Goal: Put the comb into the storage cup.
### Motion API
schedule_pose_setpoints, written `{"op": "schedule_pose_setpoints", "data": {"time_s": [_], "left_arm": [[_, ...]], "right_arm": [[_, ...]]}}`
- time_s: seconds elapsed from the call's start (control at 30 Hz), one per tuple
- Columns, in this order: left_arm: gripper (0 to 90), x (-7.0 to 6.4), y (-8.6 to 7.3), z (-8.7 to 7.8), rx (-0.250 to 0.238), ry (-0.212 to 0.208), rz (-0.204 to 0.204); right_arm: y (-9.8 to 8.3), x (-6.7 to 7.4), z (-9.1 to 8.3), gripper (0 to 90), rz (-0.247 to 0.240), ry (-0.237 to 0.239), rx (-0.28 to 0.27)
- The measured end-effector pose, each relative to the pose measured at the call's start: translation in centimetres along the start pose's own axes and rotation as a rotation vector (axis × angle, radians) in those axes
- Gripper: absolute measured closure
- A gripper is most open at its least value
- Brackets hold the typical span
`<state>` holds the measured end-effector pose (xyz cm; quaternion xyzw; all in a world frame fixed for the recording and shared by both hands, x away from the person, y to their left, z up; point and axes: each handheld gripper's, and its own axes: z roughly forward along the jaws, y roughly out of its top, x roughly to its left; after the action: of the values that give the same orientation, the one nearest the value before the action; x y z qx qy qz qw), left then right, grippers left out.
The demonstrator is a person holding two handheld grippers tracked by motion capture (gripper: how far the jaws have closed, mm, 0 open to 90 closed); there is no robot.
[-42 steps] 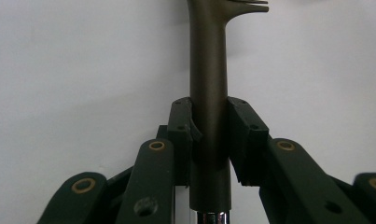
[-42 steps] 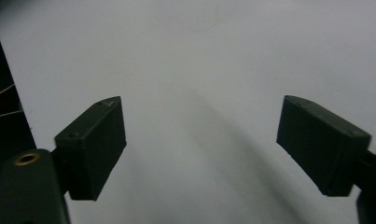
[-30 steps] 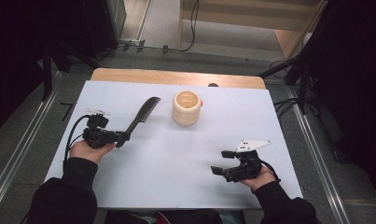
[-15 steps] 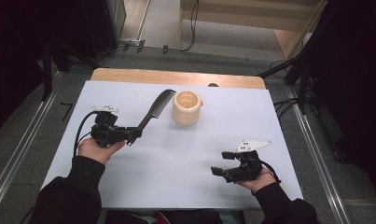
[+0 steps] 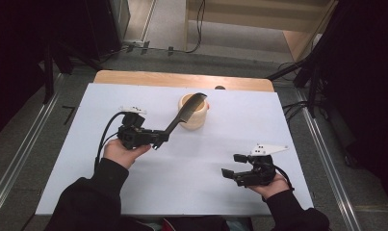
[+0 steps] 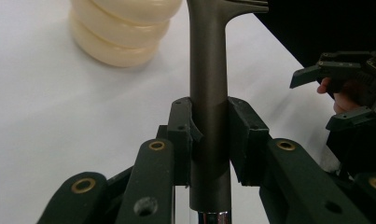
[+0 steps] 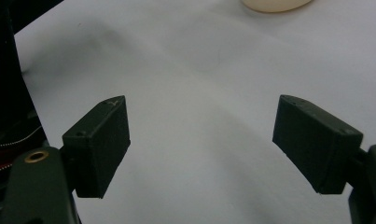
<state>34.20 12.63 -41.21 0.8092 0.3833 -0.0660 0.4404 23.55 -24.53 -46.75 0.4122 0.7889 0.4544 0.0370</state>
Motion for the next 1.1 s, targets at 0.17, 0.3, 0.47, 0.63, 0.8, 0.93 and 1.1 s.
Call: {"op": "schedule_pose_setpoints", "data": {"time_s": [0.17,0.3,0.47,0.63,0.8,0.93,1.1], "left_arm": [[72.7,-0.7,0.5,1.6,-0.002,-0.020,0.002],[72.6,-1.7,1.0,3.4,0.009,-0.038,0.013],[72.6,-2.3,1.4,5.0,0.006,-0.052,0.006],[72.6,-2.5,1.6,6.4,0.014,-0.056,0.004],[72.7,-2.6,1.6,7.7,0.022,-0.055,-0.007],[72.7,-2.7,1.5,8.3,0.020,-0.054,-0.010],[72.7,-3.1,1.3,9.3,0.018,-0.060,-0.014]], "right_arm": [[0.0,0.0,-0.2,19.0,0.001,-0.014,-0.005],[0.2,0.1,-0.4,19.0,0.028,-0.024,-0.029],[0.4,0.1,-0.6,19.8,0.051,-0.048,-0.059],[0.6,0.3,-0.6,20.8,0.070,-0.074,-0.076],[1.0,0.5,-0.5,23.0,0.106,-0.072,-0.094],[1.3,0.3,-0.7,24.4,0.140,-0.078,-0.123],[1.5,-0.1,-1.0,24.7,0.186,-0.095,-0.164]]}}
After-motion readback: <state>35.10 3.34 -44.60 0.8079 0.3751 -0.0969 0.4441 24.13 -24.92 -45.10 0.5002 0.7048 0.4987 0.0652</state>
